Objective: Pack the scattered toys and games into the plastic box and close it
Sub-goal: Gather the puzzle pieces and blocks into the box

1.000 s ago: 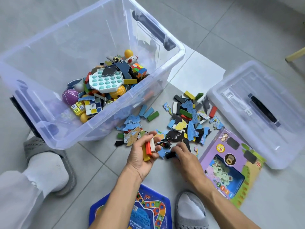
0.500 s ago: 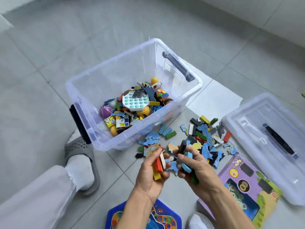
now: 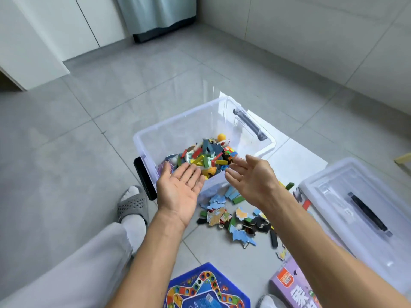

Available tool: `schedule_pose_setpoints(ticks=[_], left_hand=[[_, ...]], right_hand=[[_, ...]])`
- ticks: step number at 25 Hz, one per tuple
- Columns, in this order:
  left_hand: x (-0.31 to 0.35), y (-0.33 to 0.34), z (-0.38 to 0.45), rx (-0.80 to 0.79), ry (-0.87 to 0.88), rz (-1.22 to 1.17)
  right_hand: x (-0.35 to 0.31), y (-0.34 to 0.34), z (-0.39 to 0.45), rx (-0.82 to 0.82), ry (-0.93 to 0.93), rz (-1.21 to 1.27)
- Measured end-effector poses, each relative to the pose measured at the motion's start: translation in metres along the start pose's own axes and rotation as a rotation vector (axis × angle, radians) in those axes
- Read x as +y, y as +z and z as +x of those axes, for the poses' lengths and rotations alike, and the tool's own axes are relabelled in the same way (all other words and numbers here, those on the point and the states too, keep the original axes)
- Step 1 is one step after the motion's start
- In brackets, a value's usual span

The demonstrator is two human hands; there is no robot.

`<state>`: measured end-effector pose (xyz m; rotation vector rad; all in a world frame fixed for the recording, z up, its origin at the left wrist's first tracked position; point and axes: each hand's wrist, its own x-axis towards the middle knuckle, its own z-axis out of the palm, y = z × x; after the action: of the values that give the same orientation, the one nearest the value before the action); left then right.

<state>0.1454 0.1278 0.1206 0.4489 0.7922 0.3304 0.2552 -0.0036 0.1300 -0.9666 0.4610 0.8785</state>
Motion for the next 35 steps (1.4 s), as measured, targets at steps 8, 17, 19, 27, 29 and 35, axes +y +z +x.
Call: schedule_pose_setpoints(ticks=[8, 17, 19, 27, 29, 35], left_hand=[[-0.141, -0.079, 0.028, 0.281, -0.090, 0.852], [-0.206, -0.040, 0.187, -0.230, 0.448, 2.229], [-0.218, -0.038, 0.201, -0.186, 0.503, 2.324], [-0.229, -0.047, 0.201, -0.072, 0.377, 2.066], [-0.231, -0.050, 0.197, -0.031, 0.320, 1.991], [-0.258, -0.072, 0.169, -0.134, 0.469, 1.909]], right_hand=[[0.073, -0.159, 0.028, 0.403, 0.008, -0.349], [0.085, -0.211, 0.160, 0.033, -0.547, -1.866], [0.091, -0.224, 0.158, -0.007, -0.620, -1.909], [0.106, -0.234, 0.120, 0.313, -0.704, -1.499], [0.104, -0.232, 0.112, 0.360, -0.699, -1.411], [0.090, -0.238, 0.105, 0.453, -0.609, -1.287]])
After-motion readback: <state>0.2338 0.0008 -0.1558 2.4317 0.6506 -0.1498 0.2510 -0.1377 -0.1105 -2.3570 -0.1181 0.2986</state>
